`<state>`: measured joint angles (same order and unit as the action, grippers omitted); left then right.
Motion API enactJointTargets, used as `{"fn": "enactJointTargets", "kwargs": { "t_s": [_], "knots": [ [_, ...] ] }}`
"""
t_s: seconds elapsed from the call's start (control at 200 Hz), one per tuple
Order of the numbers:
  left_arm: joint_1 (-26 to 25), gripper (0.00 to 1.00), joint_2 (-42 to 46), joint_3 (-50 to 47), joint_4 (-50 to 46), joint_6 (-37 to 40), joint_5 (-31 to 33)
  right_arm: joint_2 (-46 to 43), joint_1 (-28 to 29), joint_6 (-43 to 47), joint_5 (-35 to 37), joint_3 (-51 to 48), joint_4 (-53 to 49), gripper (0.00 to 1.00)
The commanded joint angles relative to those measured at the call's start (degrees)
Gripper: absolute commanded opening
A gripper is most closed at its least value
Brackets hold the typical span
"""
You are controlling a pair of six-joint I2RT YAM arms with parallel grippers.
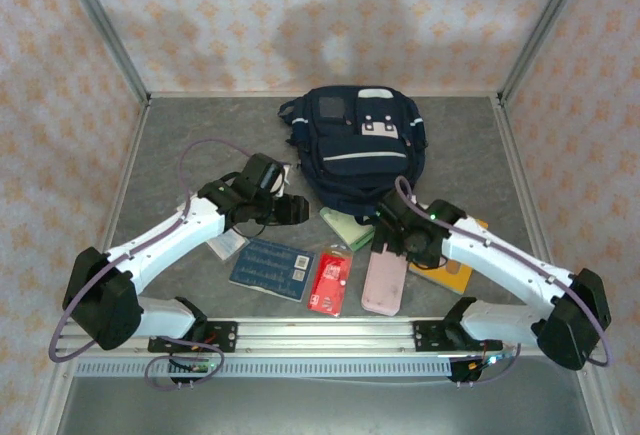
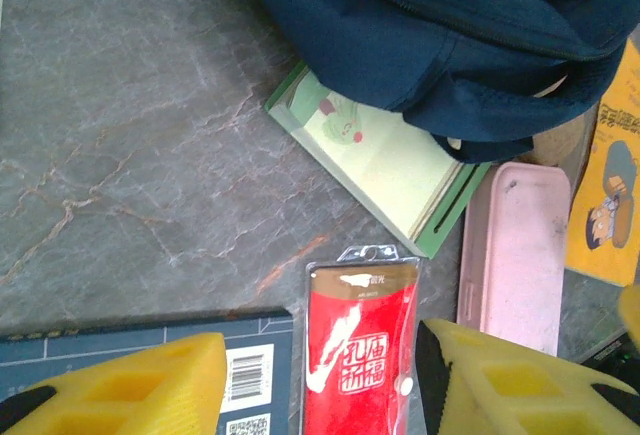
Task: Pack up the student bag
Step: Pick up the pencil case from the bottom-center of the table.
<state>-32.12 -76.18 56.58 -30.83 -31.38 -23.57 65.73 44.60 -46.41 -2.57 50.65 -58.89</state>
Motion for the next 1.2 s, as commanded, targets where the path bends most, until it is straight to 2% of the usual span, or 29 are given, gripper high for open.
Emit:
{"fn": "enactJointTargets", "kwargs": {
  "t_s": [0.0, 0.215, 0.49, 0.881, 1.196],
  "knots": [
    [0.4, 0.53, 0.1, -1.2, 3.5, 1.1, 0.3, -0.7, 3.4, -10.4, 2.3, -3.1, 3.4, 0.99],
    [0.3, 0.53, 3.3, -3.1, 4.3, 1.1, 0.8, 3.3, 7.7, -12.3, 0.6, -7.6, 13.5, 0.99],
    [0.3, 0.53, 5.9, -4.3, 4.4, 1.1, 0.7, 2.9, 8.3, -14.1, 1.3, -12.7, 15.7, 0.99],
    [0.3, 0.53, 7.4, -4.6, 4.7, 1.1, 1.3, 4.5, 9.2, -12.3, -0.6, -12.7, 15.6, 1.00],
    [0.4, 0.53, 7.2, -4.7, 4.8, 1.1, 1.4, 10.6, 9.5, -10.4, -1.7, -13.5, 18.9, 0.99]
  ]
}}
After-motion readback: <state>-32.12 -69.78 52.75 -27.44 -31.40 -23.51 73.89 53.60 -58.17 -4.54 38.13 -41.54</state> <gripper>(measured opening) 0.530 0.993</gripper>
